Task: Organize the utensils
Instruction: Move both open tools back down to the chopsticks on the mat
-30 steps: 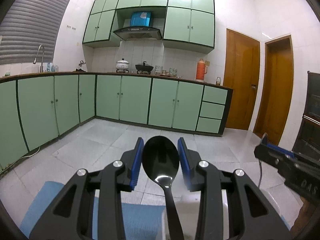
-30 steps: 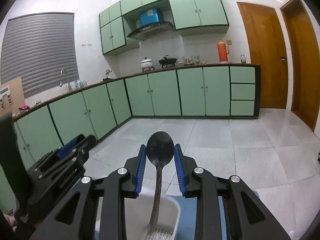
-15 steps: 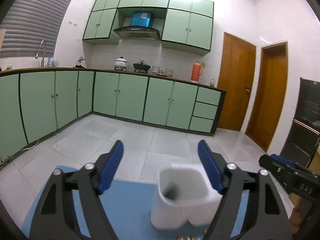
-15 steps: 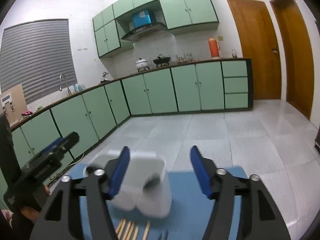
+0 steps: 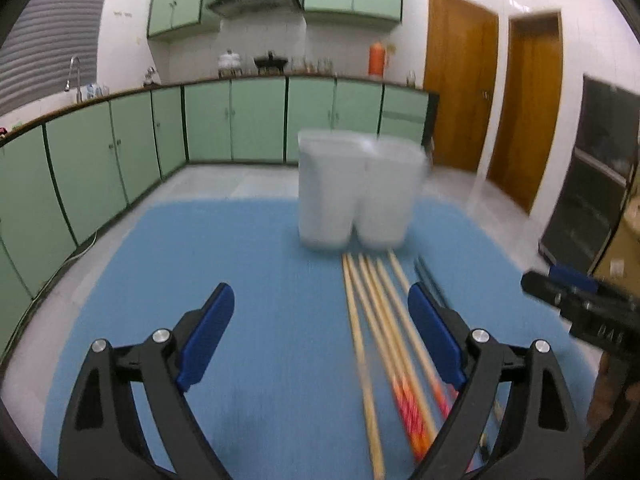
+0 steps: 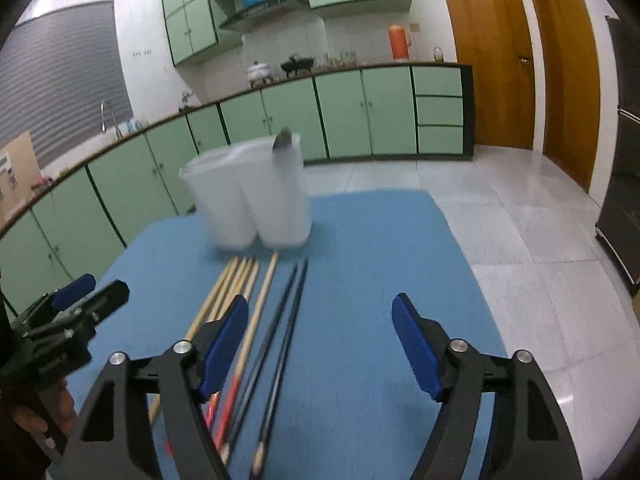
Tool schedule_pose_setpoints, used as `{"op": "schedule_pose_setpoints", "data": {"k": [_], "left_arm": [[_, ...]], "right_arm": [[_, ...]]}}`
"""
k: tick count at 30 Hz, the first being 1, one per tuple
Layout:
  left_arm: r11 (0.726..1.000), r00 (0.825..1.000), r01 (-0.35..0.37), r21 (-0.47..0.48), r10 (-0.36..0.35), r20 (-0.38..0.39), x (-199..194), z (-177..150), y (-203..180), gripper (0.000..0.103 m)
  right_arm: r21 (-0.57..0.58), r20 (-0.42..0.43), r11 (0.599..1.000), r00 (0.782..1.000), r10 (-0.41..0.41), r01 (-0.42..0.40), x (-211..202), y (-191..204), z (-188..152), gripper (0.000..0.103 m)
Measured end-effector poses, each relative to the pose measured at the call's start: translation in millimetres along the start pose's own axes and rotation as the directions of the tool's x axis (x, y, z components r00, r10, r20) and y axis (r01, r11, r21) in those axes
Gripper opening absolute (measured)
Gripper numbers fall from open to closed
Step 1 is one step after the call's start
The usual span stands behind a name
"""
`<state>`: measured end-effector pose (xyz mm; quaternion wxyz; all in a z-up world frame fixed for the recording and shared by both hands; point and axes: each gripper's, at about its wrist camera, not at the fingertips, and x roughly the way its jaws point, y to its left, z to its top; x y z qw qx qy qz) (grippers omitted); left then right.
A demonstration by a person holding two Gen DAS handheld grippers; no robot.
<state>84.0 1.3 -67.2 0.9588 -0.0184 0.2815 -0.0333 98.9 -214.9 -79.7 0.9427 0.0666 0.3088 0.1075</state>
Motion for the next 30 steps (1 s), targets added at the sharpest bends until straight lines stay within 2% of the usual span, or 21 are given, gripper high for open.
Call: {"op": "schedule_pose_setpoints", "data": {"k": [5, 6, 10, 13, 17, 22, 27, 30], "left_arm": [[1.0, 0.996, -0.003, 0.006, 0.003, -0.093, -15, -36, 5, 0.08], [1.0, 0.995, -0.005, 0.014, 0.006, -0.102, -18, -41, 5, 0.08], [1.0, 0.994, -0.012, 0.024, 0.014, -0.105, -26, -49, 5, 0.077], [0.999, 0.991, -0.003, 0.034, 0.008, -0.134, -27, -55, -2, 0.072], [0.999, 0.982, 0.001, 0.054, 0.009, -0.188, -20, -58, -10, 0.064], [0.998, 0.972, -0.005, 0.056, 0.018, -0.233, -15, -62, -10, 0.06], [1.0, 0.951, 0.002, 0.029, 0.007, -0.308, -1, -66, -5, 0.056], [0.999, 0.951, 0.0, 0.039, 0.012, -0.31, 1, -66, -9, 0.055]], "right_arm": [[-0.013, -0.056, 1.0, 0.998, 0.007, -0.007, -21, 7, -33, 0.053], [-0.011, -0.062, 1.0, 0.998, 0.007, -0.007, -24, 9, -37, 0.048], [-0.002, -0.105, 1.0, 0.994, 0.021, -0.021, -33, 16, -62, 0.041], [-0.028, -0.138, 0.999, 0.99, 0.037, -0.041, -35, 26, -75, 0.031], [-0.052, -0.169, 0.998, 0.985, 0.035, -0.045, -31, 37, -82, 0.029], [-0.041, -0.192, 0.999, 0.981, 0.021, -0.029, -27, 32, -85, 0.026], [-0.046, -0.207, 0.998, 0.978, 0.026, -0.037, -19, 31, -82, 0.024], [-0.061, -0.214, 0.997, 0.976, 0.024, -0.038, -15, 38, -81, 0.023]]}}
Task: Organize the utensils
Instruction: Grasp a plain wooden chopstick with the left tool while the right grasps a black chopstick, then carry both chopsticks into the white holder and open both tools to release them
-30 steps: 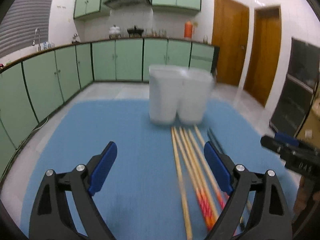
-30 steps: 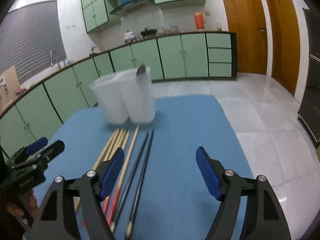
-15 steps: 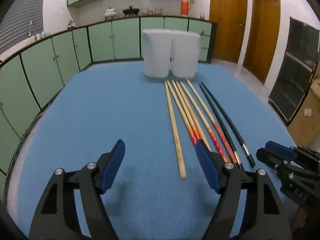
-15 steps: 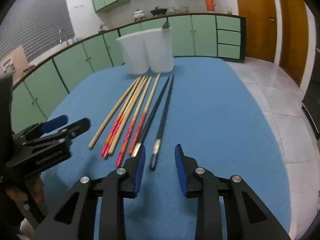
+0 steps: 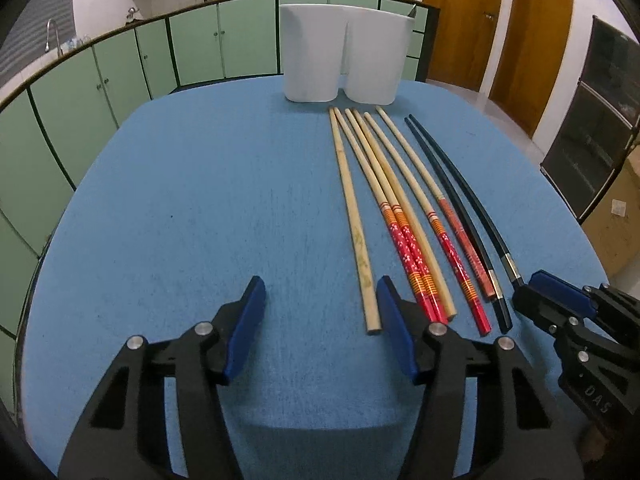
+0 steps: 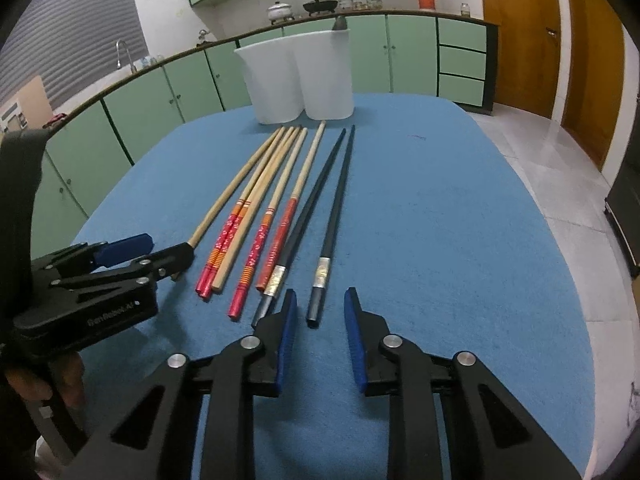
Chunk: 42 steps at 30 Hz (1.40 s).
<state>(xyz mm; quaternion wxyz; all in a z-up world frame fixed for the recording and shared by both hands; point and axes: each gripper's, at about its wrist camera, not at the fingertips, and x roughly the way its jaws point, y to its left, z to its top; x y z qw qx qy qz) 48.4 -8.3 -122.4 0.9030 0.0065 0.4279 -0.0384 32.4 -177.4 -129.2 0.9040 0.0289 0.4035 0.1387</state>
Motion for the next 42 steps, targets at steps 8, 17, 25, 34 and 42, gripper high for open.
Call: {"op": "schedule_pose_setpoints", "data": {"k": [8, 17, 25, 34, 42], "left_arm": [[1.0, 1.0, -0.018, 0.015, 0.018, -0.006, 3, 4, -8, 0.055], [0.999, 1.0, -0.029, -0.031, 0.03, 0.005, 0, 3, -1, 0.019], [0.998, 0.999, -0.041, -0.055, 0.041, 0.001, 2, 5, 0, 0.016], [0.999, 1.0, -0.02, -0.027, 0.02, 0.0, 2, 4, -5, 0.028], [0.999, 1.0, 0.024, -0.044, -0.023, 0.01, 0, 5, -3, 0.006]], "right_arm": [[0.011, -0.008, 1.0, 1.0, -0.025, 0.025, 4, -4, 2, 0.007], [0.076, 0.014, 0.994, 0.997, -0.077, 0.075, 4, -21, 16, 0.006], [0.062, -0.005, 0.993, 0.995, -0.1, 0.101, 9, -21, 16, 0.006], [0.057, -0.022, 0.994, 0.995, -0.097, 0.098, 9, -21, 15, 0.007], [0.076, -0.003, 0.993, 0.996, -0.086, 0.086, 7, -23, 17, 0.006]]}}
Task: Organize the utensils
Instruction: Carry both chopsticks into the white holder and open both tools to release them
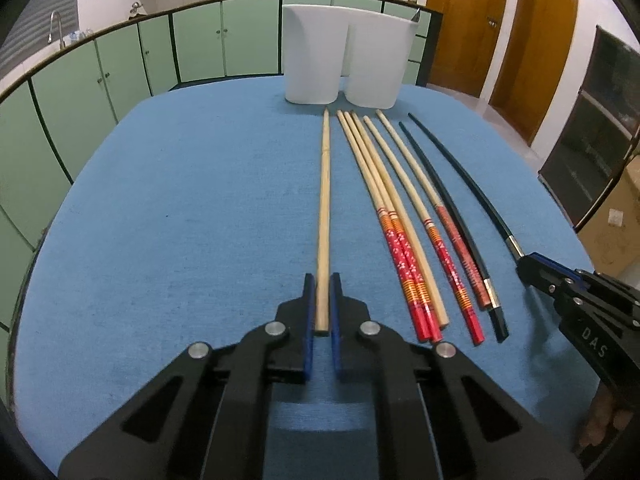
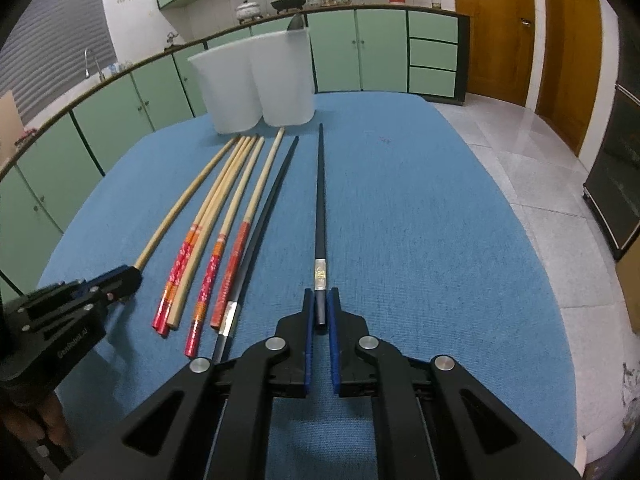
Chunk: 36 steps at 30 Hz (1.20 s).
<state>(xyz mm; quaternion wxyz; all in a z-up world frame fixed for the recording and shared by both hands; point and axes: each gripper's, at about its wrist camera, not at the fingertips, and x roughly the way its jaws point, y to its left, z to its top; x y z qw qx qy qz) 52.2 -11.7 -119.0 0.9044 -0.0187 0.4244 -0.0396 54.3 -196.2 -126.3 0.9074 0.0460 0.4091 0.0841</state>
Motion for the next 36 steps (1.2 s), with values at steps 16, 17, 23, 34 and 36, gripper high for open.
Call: {"op": "schedule_pose_setpoints", "data": {"k": [16, 17, 23, 34, 36], "left_arm": [[1.0, 0.966, -0.005, 0.022, -0.001, 0.257, -88, 53, -9, 0.006], [1.0, 0.961, -0.001, 0.023, -0.005, 0.277, -94, 58, -9, 0.006], [1.0, 0.933, 0.025, 0.019, -0.03, 0.359, -116, 93, -6, 0.006], [0.997, 0.899, 0.072, 0.017, -0.073, 0.431, -121, 153, -3, 0.006], [0.996, 0.892, 0.084, 0.015, -0.082, 0.444, -125, 160, -3, 0.006]], "right_arm": [[-0.004, 0.206, 1.0, 0.978, 0.015, -0.015, -68, -5, 51, 0.006], [-0.006, 0.224, 1.0, 0.974, 0.021, -0.02, -74, -5, 58, 0.006], [-0.034, 0.293, 0.998, 0.955, 0.054, -0.046, -94, -8, 96, 0.006], [-0.102, 0.332, 0.989, 0.933, 0.137, -0.109, -105, -2, 173, 0.006], [-0.124, 0.34, 0.986, 0.929, 0.144, -0.108, -108, 2, 182, 0.006]]}}
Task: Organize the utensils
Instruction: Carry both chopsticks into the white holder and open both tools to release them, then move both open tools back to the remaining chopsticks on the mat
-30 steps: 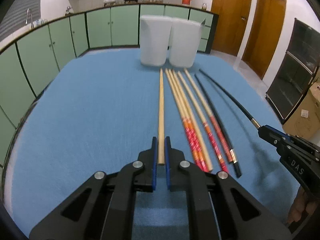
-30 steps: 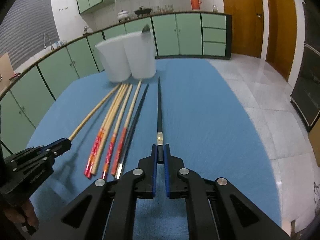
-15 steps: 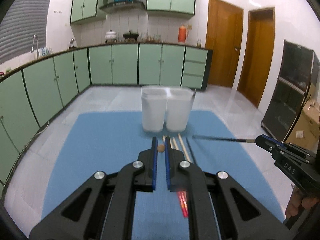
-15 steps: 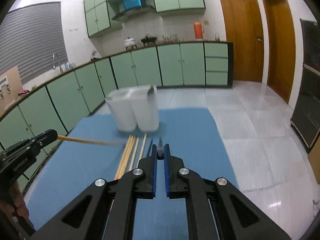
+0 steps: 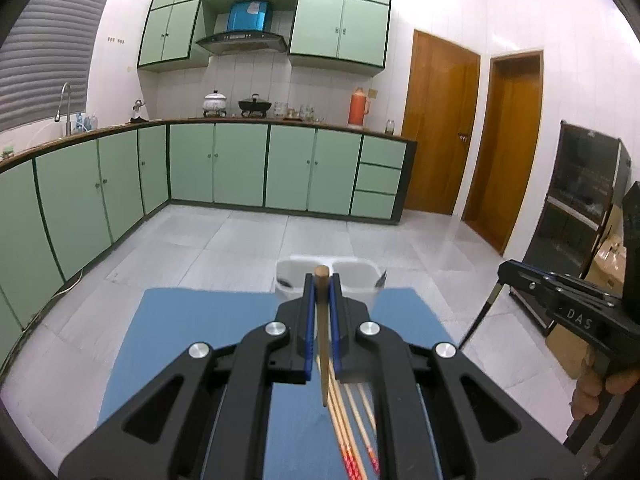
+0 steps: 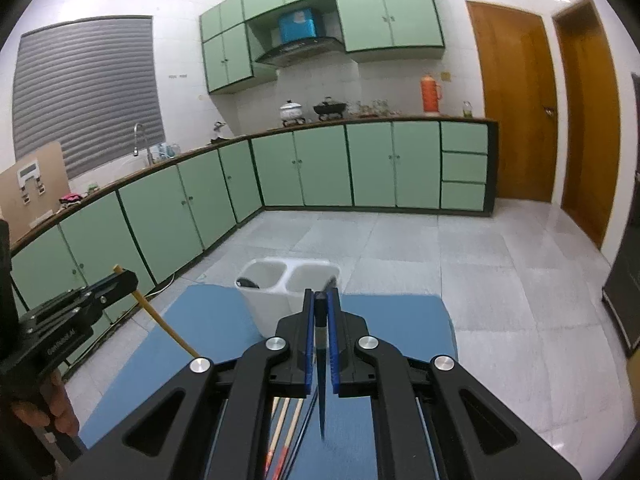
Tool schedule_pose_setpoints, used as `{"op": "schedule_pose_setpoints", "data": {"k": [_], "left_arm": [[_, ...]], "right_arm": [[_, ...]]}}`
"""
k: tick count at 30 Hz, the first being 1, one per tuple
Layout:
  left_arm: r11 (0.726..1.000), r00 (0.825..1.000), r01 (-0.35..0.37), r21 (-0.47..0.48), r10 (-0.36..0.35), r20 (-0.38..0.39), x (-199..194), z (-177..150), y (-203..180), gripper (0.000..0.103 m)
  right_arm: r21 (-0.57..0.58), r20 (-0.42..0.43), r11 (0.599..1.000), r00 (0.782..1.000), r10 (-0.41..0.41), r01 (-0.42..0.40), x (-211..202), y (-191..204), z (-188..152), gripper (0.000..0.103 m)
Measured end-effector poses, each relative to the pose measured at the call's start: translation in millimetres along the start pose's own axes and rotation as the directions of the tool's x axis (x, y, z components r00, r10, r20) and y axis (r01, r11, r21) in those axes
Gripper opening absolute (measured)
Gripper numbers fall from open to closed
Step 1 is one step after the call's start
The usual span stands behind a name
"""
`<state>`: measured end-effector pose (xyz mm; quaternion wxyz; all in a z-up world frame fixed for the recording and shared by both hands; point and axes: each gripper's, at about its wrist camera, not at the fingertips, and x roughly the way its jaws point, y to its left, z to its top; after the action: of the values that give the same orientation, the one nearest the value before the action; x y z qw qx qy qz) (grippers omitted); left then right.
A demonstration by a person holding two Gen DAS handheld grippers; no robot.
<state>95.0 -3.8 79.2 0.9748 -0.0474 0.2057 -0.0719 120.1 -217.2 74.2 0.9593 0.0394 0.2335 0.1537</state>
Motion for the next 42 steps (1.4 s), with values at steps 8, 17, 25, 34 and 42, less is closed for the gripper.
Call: {"op": "schedule_pose_setpoints", "data": {"k": [8, 17, 25, 34, 42], "left_arm": [[1.0, 0.995, 0.018, 0.004, -0.018, 0.097, -1, 46, -4, 0.006], [0.999, 0.973, -0.009, 0.044, -0.001, 0.23, 10, 103, -20, 0.006], [0.998, 0.983, -0.04, 0.04, 0.032, 0.178, 82, 101, -21, 0.006], [0.999, 0.997, -0.032, 0.041, 0.028, 0.078, 133, 59, -5, 0.017], [0.999, 0.997, -0.045, 0.007, 0.044, 0.061, 99, 16, 15, 0.039]], "right_arm": [[-0.036, 0.067, 0.996, 0.994, 0.081, -0.079, -1, 8, 53, 0.006], [-0.028, 0.215, 0.995, 0.971, 0.101, -0.097, 15, 11, 129, 0.006], [-0.078, 0.212, 0.997, 0.976, 0.041, -0.025, 83, 20, 132, 0.006], [-0.091, 0.101, 0.995, 0.993, 0.059, -0.05, 126, 25, 81, 0.01], [-0.032, 0.102, 0.999, 0.994, 0.026, -0.023, 96, 10, 33, 0.028]]}}
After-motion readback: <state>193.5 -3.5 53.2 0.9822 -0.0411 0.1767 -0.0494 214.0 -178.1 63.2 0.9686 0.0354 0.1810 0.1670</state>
